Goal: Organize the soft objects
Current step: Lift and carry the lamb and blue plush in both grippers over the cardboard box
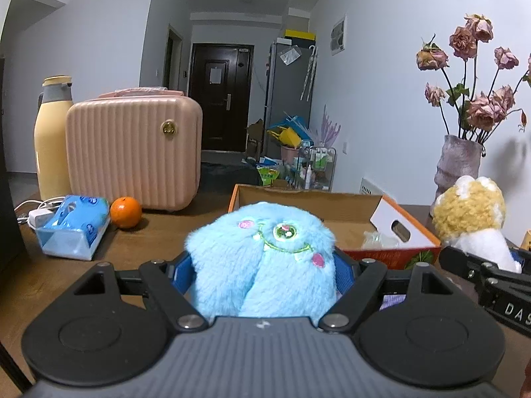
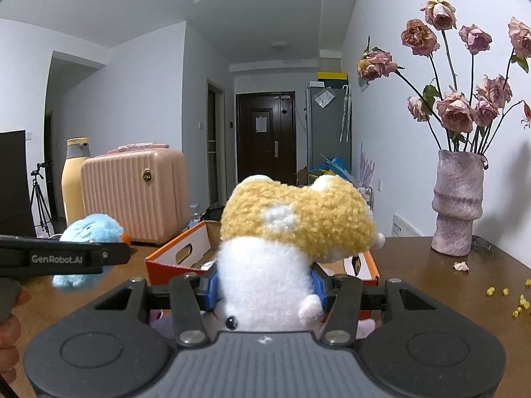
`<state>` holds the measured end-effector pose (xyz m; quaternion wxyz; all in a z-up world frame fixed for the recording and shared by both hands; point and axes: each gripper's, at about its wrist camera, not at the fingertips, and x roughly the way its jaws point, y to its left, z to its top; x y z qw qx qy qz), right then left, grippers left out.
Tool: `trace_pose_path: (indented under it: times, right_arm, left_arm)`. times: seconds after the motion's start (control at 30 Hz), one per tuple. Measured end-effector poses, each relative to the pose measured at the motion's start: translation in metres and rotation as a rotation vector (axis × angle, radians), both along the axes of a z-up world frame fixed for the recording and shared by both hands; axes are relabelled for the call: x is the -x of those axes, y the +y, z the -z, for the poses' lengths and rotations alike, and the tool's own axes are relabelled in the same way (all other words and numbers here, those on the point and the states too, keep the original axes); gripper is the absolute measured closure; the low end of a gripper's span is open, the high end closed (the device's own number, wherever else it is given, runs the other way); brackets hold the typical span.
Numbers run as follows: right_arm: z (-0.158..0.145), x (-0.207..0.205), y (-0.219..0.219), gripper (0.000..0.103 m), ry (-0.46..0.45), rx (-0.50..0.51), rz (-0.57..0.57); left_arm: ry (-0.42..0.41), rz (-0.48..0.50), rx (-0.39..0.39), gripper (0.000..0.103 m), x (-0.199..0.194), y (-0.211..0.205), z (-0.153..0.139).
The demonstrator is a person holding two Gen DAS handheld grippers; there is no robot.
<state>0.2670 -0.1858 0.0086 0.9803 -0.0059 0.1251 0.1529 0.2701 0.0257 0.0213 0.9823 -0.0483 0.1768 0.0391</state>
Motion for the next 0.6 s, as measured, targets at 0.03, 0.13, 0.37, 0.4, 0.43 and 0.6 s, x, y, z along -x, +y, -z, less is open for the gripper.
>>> trace_pose_path:
  times: [0.03,0.13,0.37,0.4,0.43,0.6]
  right_arm:
    - [-0.001,-0.003,0.0,0.053,-0.001,0.001,0.0]
    - [-0.005,-0.012,0.0,0.053,-0.007,0.006,-0.003]
    - [-0.014,-0.031,0.0,0.053,-0.015,0.011,-0.016]
    - [-0.015,-0.034,0.0,0.053,-0.017,0.013,-0.019]
    - [-0.017,-0.037,0.001,0.053,-0.019,0.016,-0.021]
    - [-0.021,-0.054,0.003,0.053,-0.021,0.026,-0.029]
  left_arm:
    - [-0.003,0.0,0.001,0.023,-0.003,-0.001,-0.002]
    - [-0.011,-0.003,0.007,0.023,-0.011,-0.004,-0.005]
    - [-0.025,-0.009,0.014,0.023,-0.032,-0.007,-0.012]
    - [-0.025,-0.008,0.015,0.023,-0.034,-0.007,-0.011]
    - [-0.026,-0.009,0.015,0.023,-0.037,-0.008,-0.012]
    - [-0.042,-0.013,0.012,0.023,-0.051,-0.01,-0.015]
